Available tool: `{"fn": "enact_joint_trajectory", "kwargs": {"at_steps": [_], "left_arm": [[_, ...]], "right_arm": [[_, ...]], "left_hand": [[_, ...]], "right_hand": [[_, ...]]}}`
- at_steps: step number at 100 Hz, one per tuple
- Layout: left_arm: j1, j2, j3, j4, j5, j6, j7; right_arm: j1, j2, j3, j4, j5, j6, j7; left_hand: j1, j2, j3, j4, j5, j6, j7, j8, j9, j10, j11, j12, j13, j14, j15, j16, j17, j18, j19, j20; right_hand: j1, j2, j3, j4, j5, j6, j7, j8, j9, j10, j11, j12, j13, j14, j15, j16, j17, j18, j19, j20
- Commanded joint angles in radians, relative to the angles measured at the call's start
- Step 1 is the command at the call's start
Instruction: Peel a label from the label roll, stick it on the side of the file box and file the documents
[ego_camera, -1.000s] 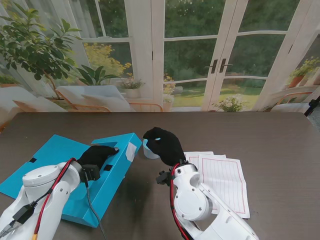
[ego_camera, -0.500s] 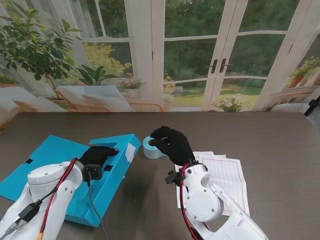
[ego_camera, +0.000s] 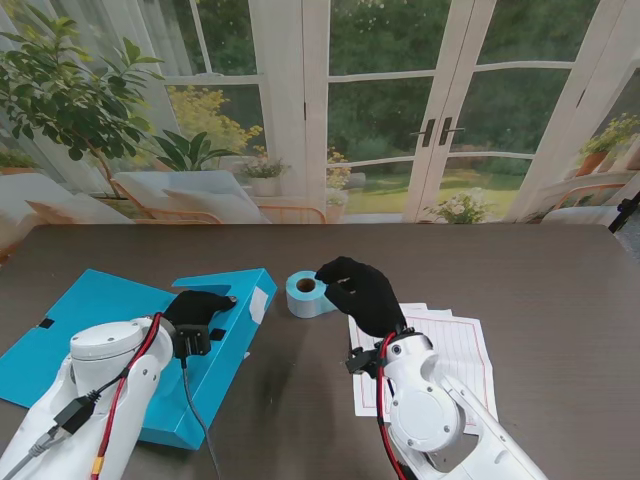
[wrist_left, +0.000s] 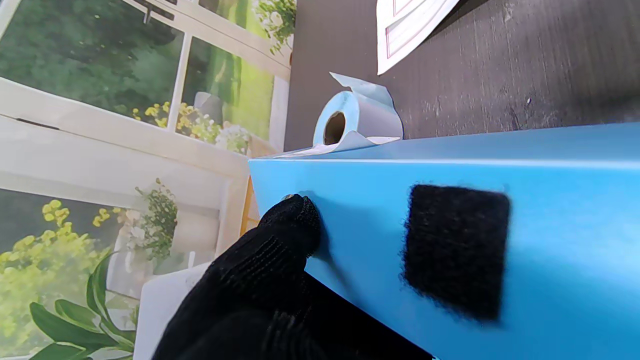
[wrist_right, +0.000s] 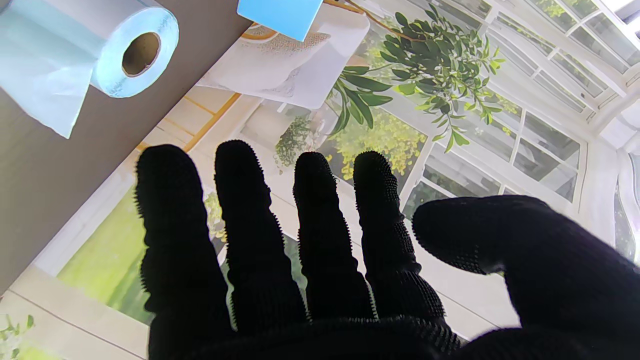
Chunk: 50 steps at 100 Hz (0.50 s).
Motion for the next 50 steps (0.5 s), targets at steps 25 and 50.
{"fn": "enact_joint_trajectory", "kwargs": {"at_steps": [25,50], "left_arm": [[-0.045,-0.025,0.02,0.043,0.063,0.055,0.016],[-0.092,-0.045,0.047,0.093,0.071,0.076,0.053]], "right_arm": [[-0.025,0.002,0.018,-0.015,0.009,-0.024,0.008],[-0.031,0.001,0.026,-0.015,0.015,-0.035,0.002]], "left_hand": [[0.114,0.046,0.09,0.037,0.01,-0.069,0.071,0.004,0.015,-0.016,0.042,0.016,0.028,0.093,0.041,0.01,-0.054,-0.081,0.008,0.011],[0.114,0.053,0.087,0.036,0.003,-0.071,0.07,0.006,0.003,-0.017,0.035,0.012,0.013,0.092,0.029,0.006,-0.067,-0.093,0.0,0.003]], "right_hand": [[-0.024,0.024,-0.009,-0.024,-0.014,-0.015,-0.004,0.004,-0.025,-0.015,0.002,0.0,-0.016,-0.016,-0.007,0.001,-0.383,-0.031,-0.018,0.022],[-0.024,0.023,-0.008,-0.024,-0.012,-0.015,-0.005,0.004,-0.024,-0.014,0.001,0.0,-0.016,-0.016,-0.007,0.001,-0.383,-0.03,-0.02,0.023]]}}
